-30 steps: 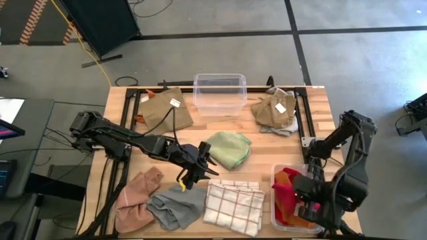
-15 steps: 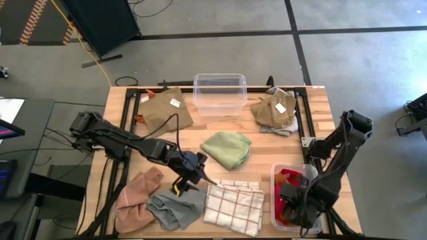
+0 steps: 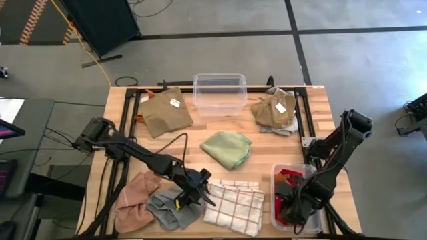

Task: Sort towels by color in basket
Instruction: Put the red towel into the bottom transparent bin

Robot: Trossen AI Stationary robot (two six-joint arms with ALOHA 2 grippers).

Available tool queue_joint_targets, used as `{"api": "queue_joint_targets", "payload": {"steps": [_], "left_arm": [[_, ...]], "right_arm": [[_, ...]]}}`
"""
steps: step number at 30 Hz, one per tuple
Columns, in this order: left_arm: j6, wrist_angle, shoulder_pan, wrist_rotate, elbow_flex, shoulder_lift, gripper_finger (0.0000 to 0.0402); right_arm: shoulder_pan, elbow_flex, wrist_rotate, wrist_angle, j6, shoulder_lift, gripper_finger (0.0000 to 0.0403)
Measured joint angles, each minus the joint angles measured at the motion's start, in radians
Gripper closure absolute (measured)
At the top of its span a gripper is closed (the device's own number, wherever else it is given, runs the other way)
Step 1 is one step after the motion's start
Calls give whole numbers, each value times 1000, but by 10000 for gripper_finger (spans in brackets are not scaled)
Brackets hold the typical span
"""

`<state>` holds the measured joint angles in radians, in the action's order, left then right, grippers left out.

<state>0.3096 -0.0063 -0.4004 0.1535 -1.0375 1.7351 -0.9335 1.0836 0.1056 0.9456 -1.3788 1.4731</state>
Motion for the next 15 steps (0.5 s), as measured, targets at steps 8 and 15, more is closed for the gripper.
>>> {"api": "queue_joint_targets", "payload": {"steps": [8, 15], "left_arm": [[0, 90, 0, -1, -75, 121, 150], [14, 104, 0, 8, -147, 216, 150]], "right_arm": [[16, 1, -61, -9, -1, -4, 224], [41, 48, -70, 10, -1, -31, 166]]}}
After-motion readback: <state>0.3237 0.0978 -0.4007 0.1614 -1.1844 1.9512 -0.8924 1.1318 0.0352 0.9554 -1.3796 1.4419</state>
